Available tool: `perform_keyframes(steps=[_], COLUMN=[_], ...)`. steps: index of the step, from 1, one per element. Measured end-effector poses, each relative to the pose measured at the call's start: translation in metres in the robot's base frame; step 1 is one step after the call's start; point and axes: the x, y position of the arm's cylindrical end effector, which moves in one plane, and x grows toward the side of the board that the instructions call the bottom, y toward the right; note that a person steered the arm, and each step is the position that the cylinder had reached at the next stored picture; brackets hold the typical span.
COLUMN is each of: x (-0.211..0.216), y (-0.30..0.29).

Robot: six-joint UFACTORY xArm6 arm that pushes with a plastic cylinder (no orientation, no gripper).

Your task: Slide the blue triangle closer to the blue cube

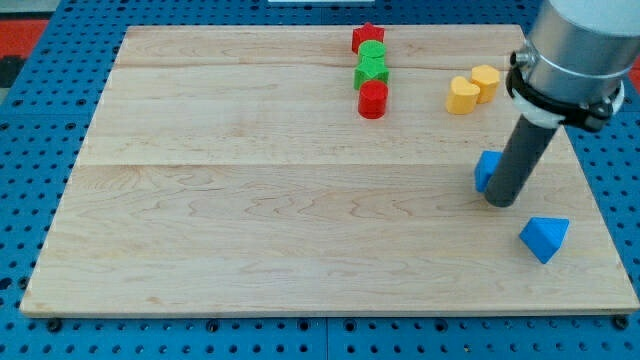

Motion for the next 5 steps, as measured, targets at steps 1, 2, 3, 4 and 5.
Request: perform_keyframes(steps=[1,2,3,4,5], x=[-0.010,-0.010,-0.010,-0.007,-0.004], y=[0.000,0.001,0.001,0.016,0.066])
